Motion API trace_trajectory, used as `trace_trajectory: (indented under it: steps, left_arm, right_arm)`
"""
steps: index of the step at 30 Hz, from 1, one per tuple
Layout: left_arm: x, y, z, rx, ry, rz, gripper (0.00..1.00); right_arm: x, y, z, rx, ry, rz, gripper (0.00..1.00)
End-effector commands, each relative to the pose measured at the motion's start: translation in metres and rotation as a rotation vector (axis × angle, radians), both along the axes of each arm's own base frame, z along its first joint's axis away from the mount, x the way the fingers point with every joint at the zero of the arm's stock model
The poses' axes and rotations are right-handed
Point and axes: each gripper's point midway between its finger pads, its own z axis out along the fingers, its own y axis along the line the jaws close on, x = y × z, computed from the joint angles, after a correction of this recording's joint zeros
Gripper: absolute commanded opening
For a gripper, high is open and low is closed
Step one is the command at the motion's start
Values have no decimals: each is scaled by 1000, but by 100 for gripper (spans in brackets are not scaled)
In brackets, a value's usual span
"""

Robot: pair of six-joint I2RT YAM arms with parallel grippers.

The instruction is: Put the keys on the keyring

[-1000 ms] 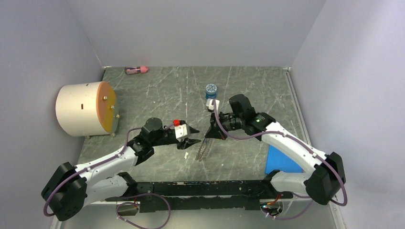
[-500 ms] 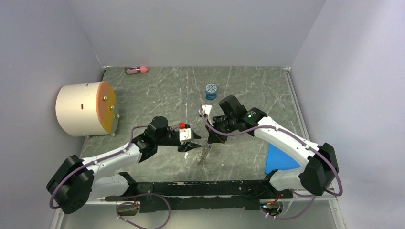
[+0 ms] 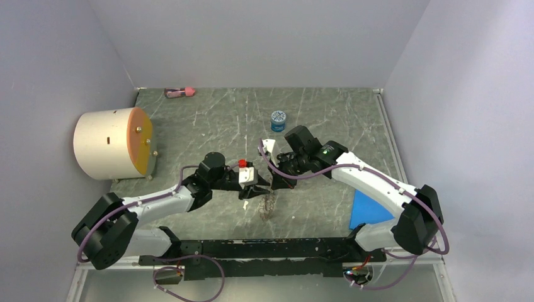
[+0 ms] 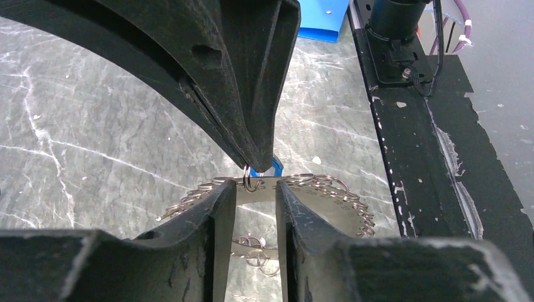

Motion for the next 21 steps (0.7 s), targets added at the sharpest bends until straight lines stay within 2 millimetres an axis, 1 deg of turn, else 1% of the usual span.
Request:
trace_trajectory:
  steps: [1,6,10,12,15,17,18,21]
  left_arm:
    - [2,-7,21,-37,-55,-29,33]
    - [1,-10,25,-52,-56,-45,32]
    - [2,-11,22,-44,-52,-47,28]
    - [2,-11,18,-28,-48,-48,23]
    - [2,-12,17,-29,-51,-52,14]
    - [1,-12,17,-29,-53,-59,5]
    - [1,-12,18,-28,-54,-61,3]
    - [0,-12,20,-31,-53,-65,3]
  right_arm:
    - [5,11,23,60,-49,30,0]
    - [5,13,21,59,-44,37,0]
    - [6,14,20,55,-42,41,0]
    - [6,15,21,56,-41,42,0]
    - [6,15,21,55,-44,42,0]
    - [7,15,22,55,-47,41,0]
    - [7,16,22,54,-49,40,0]
    - [9,16,21,54,-54,36,0]
